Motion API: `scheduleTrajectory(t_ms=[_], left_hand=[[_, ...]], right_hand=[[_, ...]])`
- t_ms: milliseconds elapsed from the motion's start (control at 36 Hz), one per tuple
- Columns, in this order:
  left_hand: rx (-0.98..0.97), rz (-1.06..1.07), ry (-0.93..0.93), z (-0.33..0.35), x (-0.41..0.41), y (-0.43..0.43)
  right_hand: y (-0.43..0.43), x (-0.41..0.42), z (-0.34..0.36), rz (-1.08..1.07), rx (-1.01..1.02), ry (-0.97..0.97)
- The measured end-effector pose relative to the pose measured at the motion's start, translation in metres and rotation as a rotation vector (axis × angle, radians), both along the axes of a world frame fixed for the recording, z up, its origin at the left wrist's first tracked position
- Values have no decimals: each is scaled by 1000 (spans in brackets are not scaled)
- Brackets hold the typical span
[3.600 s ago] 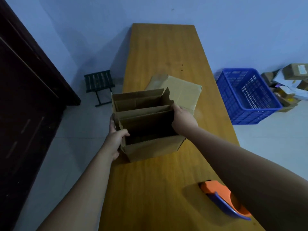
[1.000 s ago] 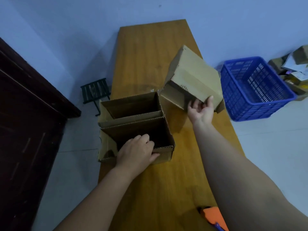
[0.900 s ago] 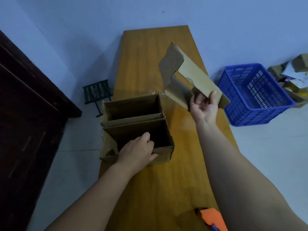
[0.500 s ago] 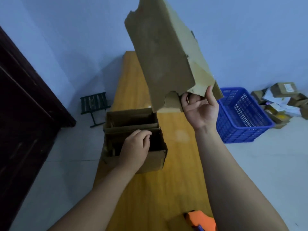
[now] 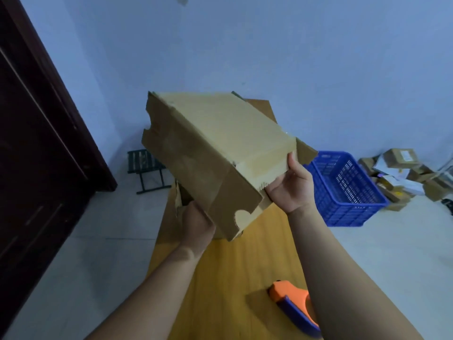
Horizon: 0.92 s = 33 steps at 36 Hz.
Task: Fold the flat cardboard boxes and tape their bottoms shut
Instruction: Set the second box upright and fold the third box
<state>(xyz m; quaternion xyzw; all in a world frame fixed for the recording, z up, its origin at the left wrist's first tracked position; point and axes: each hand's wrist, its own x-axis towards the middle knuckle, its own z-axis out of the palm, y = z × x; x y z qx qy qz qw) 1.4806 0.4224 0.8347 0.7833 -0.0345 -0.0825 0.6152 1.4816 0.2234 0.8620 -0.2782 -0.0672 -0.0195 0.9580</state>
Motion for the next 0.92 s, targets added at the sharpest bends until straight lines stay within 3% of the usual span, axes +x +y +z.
scheduleTrajectory(t_ms=[83, 250, 444, 583, 694, 917], left_hand=[[-378, -19, 81, 0, -12, 12], [-647, 70, 316, -13, -29, 39], [-693, 208, 348, -24, -47, 65], [-439, 341, 416, -40, -54, 79], [-449, 504, 515, -41, -56, 82], [-470, 501, 494, -46, -69, 87]], right_hand=[[11, -17, -4, 21, -32, 36], [32, -45, -9, 58, -139, 57], [50, -74, -22, 97, -136, 63], [49, -98, -44, 124, -94, 75], [53, -113, -57, 76, -74, 127], [72, -140, -75, 43, -86, 324]])
